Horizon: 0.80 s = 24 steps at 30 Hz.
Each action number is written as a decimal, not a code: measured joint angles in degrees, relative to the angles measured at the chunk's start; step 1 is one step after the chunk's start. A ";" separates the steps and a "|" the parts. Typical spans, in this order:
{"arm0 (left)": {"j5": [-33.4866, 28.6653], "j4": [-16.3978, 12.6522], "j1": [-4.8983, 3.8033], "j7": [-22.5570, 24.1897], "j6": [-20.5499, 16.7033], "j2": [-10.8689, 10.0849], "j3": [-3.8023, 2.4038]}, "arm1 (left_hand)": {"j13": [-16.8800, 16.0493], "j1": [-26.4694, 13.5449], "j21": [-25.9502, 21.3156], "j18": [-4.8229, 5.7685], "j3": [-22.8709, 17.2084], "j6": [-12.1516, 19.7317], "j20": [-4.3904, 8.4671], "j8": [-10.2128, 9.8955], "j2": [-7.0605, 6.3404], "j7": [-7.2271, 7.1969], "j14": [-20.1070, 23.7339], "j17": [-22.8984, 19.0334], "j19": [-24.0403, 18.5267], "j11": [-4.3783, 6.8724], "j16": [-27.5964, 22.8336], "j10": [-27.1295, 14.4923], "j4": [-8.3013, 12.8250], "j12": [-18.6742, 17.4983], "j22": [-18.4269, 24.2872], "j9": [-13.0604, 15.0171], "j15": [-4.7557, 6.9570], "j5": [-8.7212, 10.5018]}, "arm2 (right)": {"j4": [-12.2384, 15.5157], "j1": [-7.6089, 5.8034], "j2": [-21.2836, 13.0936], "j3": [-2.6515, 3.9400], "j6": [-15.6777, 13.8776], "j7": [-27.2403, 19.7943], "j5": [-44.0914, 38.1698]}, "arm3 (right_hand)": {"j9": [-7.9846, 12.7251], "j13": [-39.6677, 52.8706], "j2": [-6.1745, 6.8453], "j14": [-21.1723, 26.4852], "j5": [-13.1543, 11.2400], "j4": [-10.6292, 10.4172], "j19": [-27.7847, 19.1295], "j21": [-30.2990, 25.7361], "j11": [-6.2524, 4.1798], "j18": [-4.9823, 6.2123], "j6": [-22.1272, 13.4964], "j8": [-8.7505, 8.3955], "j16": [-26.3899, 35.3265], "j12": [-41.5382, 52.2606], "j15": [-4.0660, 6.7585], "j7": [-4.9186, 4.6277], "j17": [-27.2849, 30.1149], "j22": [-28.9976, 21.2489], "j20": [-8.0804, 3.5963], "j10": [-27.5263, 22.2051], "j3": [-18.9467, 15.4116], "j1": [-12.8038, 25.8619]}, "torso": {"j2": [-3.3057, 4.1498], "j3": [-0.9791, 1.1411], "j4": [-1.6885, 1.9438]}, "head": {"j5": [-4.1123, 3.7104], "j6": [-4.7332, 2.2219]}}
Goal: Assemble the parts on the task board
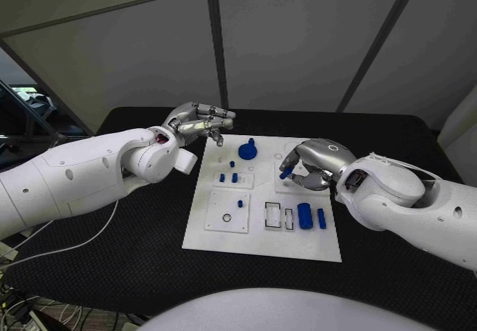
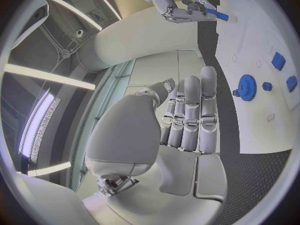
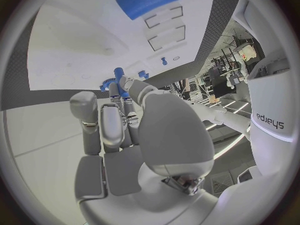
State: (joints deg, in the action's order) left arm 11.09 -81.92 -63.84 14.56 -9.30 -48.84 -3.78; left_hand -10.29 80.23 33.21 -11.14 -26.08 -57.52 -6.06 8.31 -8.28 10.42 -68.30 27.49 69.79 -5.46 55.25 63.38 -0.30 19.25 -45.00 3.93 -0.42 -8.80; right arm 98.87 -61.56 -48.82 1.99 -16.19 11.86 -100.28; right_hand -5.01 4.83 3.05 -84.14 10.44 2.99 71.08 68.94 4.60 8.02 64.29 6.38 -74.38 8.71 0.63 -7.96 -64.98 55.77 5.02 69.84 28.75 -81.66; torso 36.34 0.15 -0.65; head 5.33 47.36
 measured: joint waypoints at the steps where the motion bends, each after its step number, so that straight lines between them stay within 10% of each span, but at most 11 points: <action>1: 0.00 0.05 0.00 0.01 0.03 0.03 0.00 | 0.00 0.00 0.00 0.00 0.00 0.00 0.00 0.00 0.00 0.00 0.00 0.00 0.00 0.00 0.00 0.00 0.00 0.00 0.00 0.00 0.00 0.00 | 0.54 0.00 -0.12 0.02 -0.77 -0.17 0.06 | -0.01 0.00 0.00 0.00 0.12 0.09 0.00 0.01 0.00 0.00 0.01 0.00 -0.11 -0.13 0.00 0.00 0.00 0.01 0.00 0.00 0.10 0.00 | -0.01 -0.01 0.01 | 0.01 -0.08; 18: 0.00 0.96 0.00 0.15 0.25 1.18 0.00 | 0.00 0.00 0.00 0.00 0.00 0.00 0.00 0.00 0.00 0.00 0.20 -0.06 0.00 -0.21 0.00 -0.21 0.00 0.00 0.00 -0.01 -0.20 0.00 | 1.54 1.22 8.27 -0.09 -4.77 -4.44 4.03 | 0.01 0.36 0.49 0.00 0.28 0.22 0.00 0.01 0.21 0.00 0.11 -0.07 -0.23 -0.40 0.00 -0.08 0.08 0.16 0.00 0.21 0.36 0.48 | 0.09 -0.06 0.05 | 0.68 -0.81; 24: 0.00 1.35 0.00 0.19 0.28 1.79 0.00 | 0.00 0.00 0.00 0.00 0.00 0.00 0.00 0.00 0.00 0.00 0.20 -0.06 0.00 -0.21 0.00 -0.20 0.00 0.00 0.00 -0.01 -0.20 0.00 | 0.01 1.88 11.48 -2.73 -4.37 -5.99 5.02 | 0.03 0.29 0.50 0.00 0.28 0.22 0.00 0.01 0.21 0.00 0.11 -0.25 -0.23 -0.40 -0.01 -0.09 0.08 0.16 0.00 0.21 0.37 0.48 | 0.09 -0.04 0.08 | 1.76 -0.25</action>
State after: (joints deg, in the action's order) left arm 11.09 -80.57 -63.84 14.74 -9.02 -47.04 -3.78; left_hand -10.28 80.23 33.20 -11.14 -26.08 -57.52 -6.05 8.31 -8.28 10.41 -68.10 27.43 69.79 -5.67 55.25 63.18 -0.30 19.25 -45.00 3.92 -0.62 -8.80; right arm 98.88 -59.68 -37.34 -0.74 -20.56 5.88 -95.25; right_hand -4.99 5.12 3.55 -84.14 10.72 3.21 71.08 68.95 4.81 8.02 64.39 6.13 -74.61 8.30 0.63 -8.05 -64.90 55.92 5.02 70.04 29.12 -81.18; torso 36.43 0.11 -0.57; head 7.09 47.11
